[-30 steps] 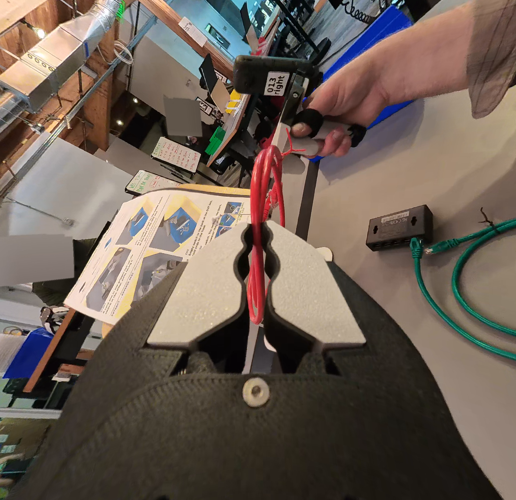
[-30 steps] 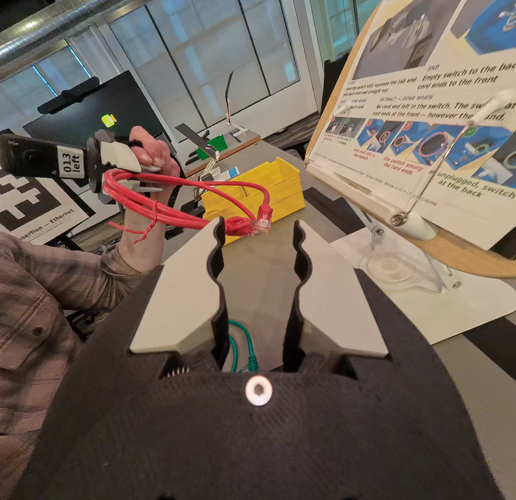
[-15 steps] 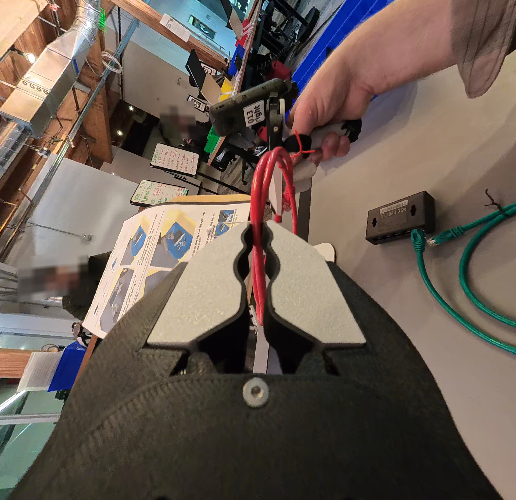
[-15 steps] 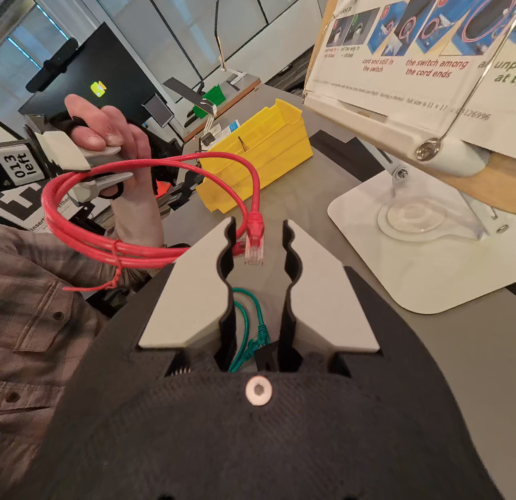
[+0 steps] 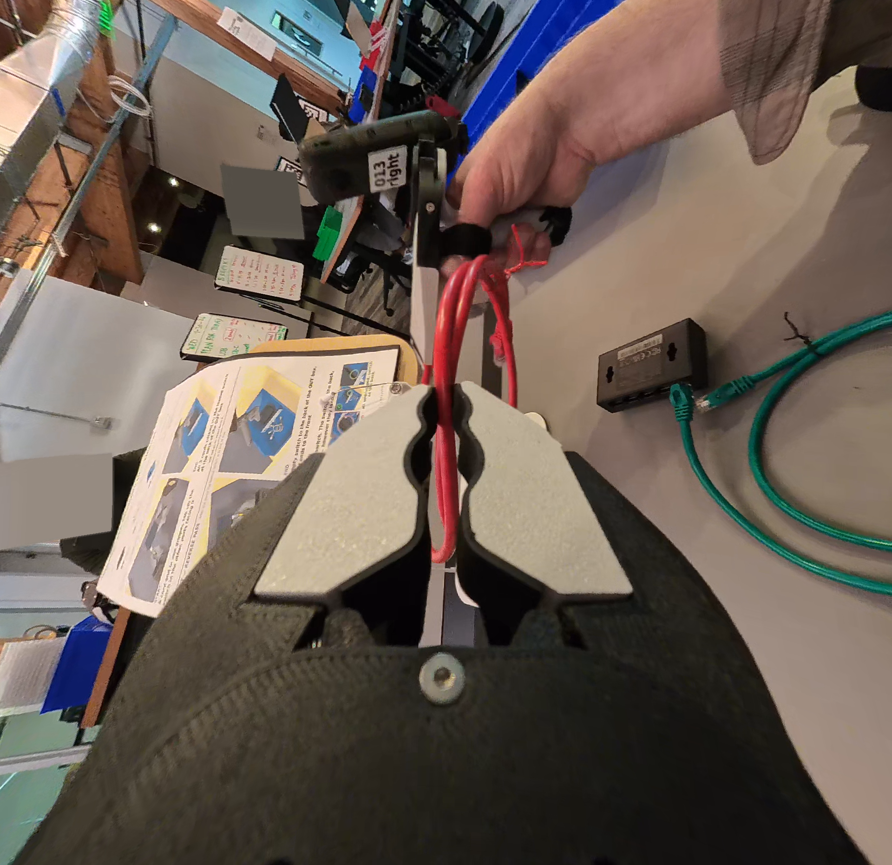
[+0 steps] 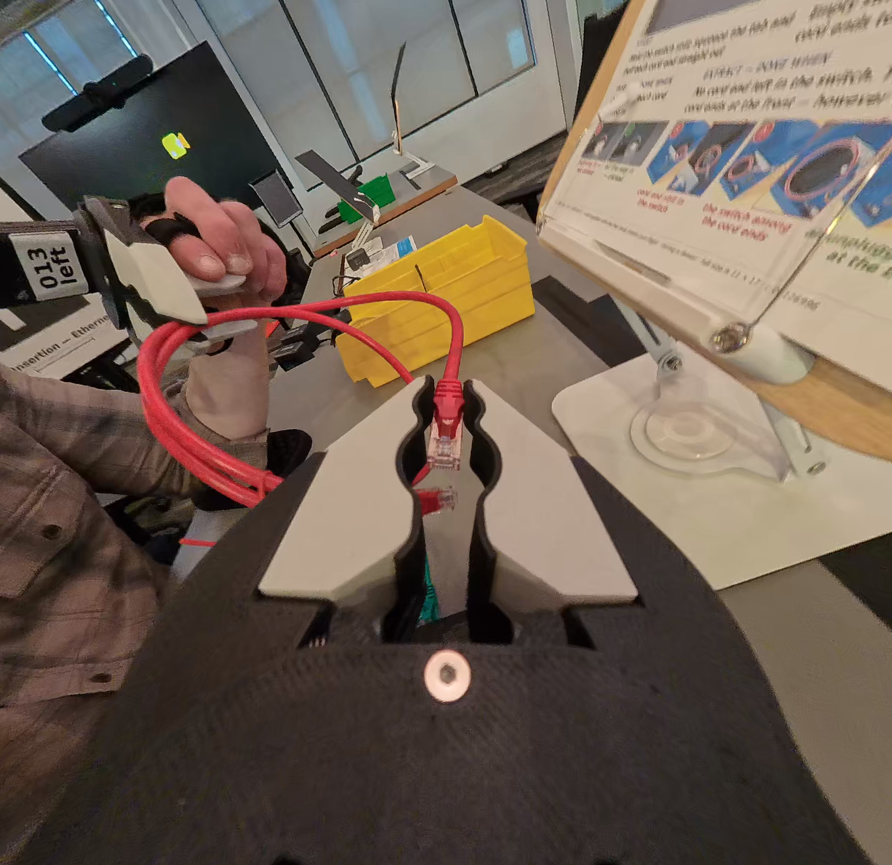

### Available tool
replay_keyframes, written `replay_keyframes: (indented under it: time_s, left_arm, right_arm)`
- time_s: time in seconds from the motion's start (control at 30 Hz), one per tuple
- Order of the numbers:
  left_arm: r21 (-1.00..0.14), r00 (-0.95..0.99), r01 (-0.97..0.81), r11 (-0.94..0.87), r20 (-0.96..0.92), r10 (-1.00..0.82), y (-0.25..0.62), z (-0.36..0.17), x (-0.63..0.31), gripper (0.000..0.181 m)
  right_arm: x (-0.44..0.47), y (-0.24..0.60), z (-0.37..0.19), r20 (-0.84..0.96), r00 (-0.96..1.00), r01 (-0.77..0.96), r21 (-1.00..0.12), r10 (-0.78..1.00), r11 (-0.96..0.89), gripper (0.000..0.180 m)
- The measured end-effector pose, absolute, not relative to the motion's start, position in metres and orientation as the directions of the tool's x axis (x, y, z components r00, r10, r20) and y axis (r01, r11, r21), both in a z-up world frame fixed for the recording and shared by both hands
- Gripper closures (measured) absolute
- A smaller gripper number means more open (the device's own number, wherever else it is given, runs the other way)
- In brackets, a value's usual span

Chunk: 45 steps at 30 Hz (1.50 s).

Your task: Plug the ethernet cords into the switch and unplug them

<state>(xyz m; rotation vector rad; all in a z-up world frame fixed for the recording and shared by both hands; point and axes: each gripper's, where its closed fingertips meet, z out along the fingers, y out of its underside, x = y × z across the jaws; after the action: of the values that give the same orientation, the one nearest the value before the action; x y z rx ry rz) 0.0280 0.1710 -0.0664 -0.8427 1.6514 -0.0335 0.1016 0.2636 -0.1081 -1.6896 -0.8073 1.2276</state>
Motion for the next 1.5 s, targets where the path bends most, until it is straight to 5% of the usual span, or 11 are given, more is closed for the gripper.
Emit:
replay_keyframes:
  time_s: [0.23,0.4,0.53,0.8,1.0,1.23,1.3,1.4,1.5]
  left_arm:
    - [-0.498,-0.145,-0.52,0.694,-0.749,-0.646,0.164,-0.097,0.031,0.174]
    - [-0.619,-0.345,-0.548,0.562,-0.445,-0.826,0.133,-0.134,0.02,0.138]
    - [-0.776,-0.371,-0.409,0.48,-0.339,-0.864,0.114,-0.102,0.003,0.115]
    - [-0.858,0.032,-0.353,0.374,-0.41,-0.911,0.187,-0.062,0.002,0.125]
    - [-0.783,-0.018,-0.504,0.365,-0.413,-0.911,0.195,-0.107,0.025,0.13]
    - [-0.777,-0.044,-0.518,0.358,-0.394,-0.918,0.198,-0.119,0.027,0.175]
    - [-0.759,-0.015,-0.547,0.353,-0.413,-0.911,0.205,-0.121,0.026,0.175]
    - [-0.747,0.052,-0.595,0.297,-0.405,-0.913,0.218,-0.125,0.021,0.175]
    - [-0.788,0.131,-0.582,0.202,-0.336,-0.933,0.23,-0.121,0.016,0.175]
  right_arm:
    - [0.105,0.265,-0.099,-0.326,0.324,-0.002,-0.939,0.888,-0.344,0.17]
    - [0.104,0.265,-0.109,-0.295,0.328,0.043,-0.944,0.897,-0.326,0.17]
    - [0.098,0.26,-0.113,-0.219,0.316,0.106,-0.959,0.923,-0.263,0.17]
    - [0.057,0.218,-0.106,0.014,0.141,0.247,-0.969,0.99,-0.021,0.17]
    - [0.021,0.196,-0.102,0.108,0.047,0.254,-0.963,0.993,0.093,0.17]
    - [0.017,0.19,-0.098,0.125,0.024,0.228,-0.967,0.992,0.116,0.17]
    - [0.016,0.195,-0.097,0.132,0.055,0.23,-0.966,0.99,0.116,0.169]
    - [0.024,0.21,-0.093,0.21,0.164,0.271,-0.949,0.964,0.16,0.142]
    - [0.038,0.224,-0.09,0.445,0.264,0.438,-0.846,0.856,0.305,0.139]
